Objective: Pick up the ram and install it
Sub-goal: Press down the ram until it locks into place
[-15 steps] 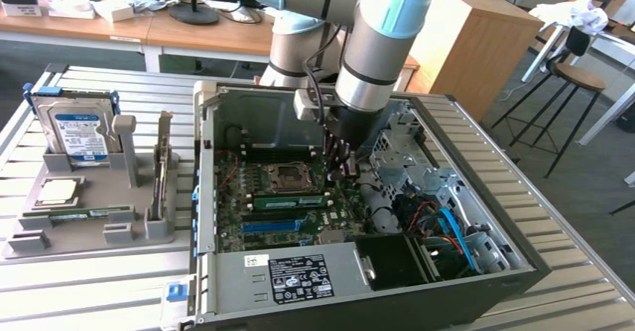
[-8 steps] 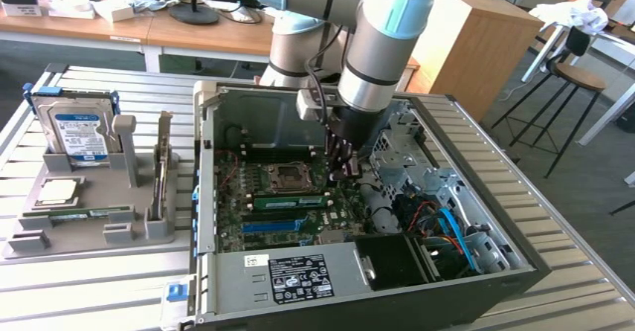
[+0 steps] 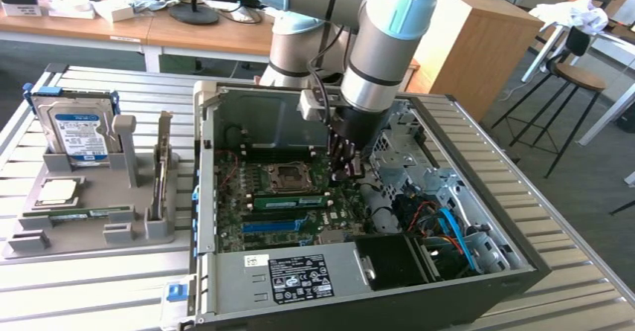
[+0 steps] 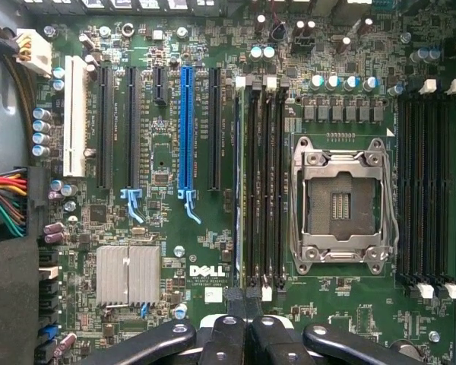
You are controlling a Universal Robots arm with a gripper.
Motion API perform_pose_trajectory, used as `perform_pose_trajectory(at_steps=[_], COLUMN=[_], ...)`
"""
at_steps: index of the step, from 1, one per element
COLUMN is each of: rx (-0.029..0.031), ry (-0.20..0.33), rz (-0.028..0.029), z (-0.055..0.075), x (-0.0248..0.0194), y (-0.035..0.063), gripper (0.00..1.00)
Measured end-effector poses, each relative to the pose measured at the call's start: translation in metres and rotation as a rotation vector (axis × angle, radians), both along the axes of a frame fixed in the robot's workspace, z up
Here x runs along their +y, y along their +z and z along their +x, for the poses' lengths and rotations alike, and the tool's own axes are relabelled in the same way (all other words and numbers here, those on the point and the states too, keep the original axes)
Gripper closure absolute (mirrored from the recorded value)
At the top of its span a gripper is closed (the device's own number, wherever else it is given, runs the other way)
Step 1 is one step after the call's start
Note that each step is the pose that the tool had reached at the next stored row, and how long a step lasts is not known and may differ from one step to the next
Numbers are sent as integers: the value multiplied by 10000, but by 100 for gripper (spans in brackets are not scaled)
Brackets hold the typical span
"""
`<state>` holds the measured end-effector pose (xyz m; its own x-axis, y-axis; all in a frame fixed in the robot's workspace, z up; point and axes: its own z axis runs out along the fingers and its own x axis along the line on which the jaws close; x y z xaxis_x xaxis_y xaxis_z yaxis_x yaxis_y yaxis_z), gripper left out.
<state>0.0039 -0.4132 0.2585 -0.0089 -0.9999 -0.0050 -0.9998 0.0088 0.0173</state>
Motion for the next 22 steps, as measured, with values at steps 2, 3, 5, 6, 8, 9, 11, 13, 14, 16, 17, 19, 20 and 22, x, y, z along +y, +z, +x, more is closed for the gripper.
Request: perform_pose_trajectory(at_steps=[2, 3, 5, 6, 8, 9, 11, 13, 14, 16, 17, 19, 20, 22], rx=[0, 0, 0, 0, 0, 0, 0, 1, 0, 1, 1, 0, 0, 0], ry=[0, 1, 0, 0, 1, 0, 0, 1, 1, 0, 0, 1, 0, 1], rz=[-1, 1, 1, 0, 0, 0, 0, 0, -2, -3, -3, 0, -1, 0], z=[0, 0, 0, 0, 0, 0, 0, 0, 0, 0, 0, 0, 0, 0], x=[0, -1, 0, 0, 0, 0, 0, 0, 0, -1, 0, 0, 0, 0], y=[-1, -4, -14, -18, -30, -35, -47, -56, -59, -60, -60, -61, -61, -63], gripper=[90, 90, 90, 90, 90, 90, 90, 90, 90, 90, 90, 90, 90, 90])
